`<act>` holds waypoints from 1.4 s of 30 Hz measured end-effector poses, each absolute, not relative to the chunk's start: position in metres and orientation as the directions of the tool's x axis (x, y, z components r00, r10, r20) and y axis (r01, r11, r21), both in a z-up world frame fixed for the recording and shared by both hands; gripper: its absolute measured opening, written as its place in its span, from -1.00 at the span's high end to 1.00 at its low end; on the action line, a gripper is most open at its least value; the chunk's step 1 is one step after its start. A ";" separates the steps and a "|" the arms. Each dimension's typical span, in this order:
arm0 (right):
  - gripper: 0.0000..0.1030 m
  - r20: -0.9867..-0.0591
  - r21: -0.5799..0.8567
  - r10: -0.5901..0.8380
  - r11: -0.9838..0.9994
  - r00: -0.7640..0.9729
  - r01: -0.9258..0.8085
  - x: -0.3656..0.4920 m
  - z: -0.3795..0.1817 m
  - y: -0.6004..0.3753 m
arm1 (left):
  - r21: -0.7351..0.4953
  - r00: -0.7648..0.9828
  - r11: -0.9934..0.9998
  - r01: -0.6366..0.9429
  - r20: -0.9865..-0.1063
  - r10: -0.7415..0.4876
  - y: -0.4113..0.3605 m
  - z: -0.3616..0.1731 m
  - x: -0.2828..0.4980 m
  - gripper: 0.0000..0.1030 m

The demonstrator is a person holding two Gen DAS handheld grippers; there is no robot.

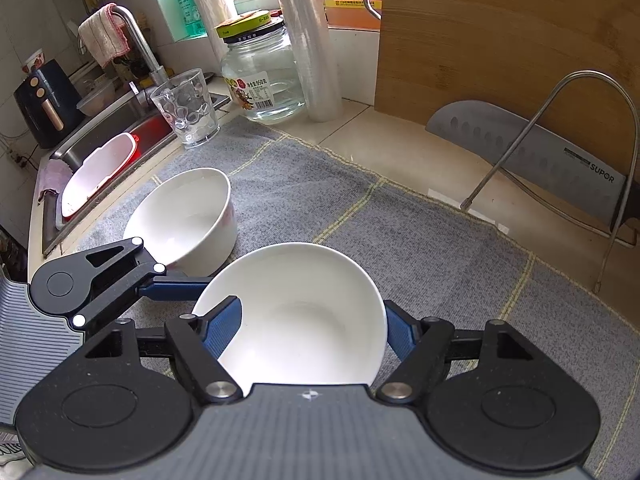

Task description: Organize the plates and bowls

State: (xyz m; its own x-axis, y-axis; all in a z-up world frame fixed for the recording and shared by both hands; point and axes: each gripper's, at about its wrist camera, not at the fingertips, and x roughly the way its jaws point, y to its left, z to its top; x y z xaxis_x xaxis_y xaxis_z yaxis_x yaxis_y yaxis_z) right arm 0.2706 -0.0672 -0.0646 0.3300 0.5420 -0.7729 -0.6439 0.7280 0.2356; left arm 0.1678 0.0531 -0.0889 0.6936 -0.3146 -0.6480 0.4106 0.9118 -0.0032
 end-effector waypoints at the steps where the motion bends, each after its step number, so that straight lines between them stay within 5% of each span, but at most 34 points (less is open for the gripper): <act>1: -0.56 -0.772 0.235 0.542 0.728 0.331 -0.644 0.270 -0.064 -0.067 | -0.005 0.693 0.912 0.411 -0.648 -0.316 0.053 -0.088 0.168 -0.80; 42: -0.56 -0.745 0.281 0.540 0.787 0.392 -0.549 0.148 -0.008 -0.125 | -0.037 0.646 0.835 0.549 -0.615 -0.452 0.022 -0.028 0.067 -0.80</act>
State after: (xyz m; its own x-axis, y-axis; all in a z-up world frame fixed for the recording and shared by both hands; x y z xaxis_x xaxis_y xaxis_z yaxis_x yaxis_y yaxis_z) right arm 0.1478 -0.1252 -0.0078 0.3923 0.5399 -0.7447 -0.5493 0.7869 0.2811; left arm 0.0667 0.0217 -0.0282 0.6462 -0.4519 -0.6151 0.5491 0.8350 -0.0366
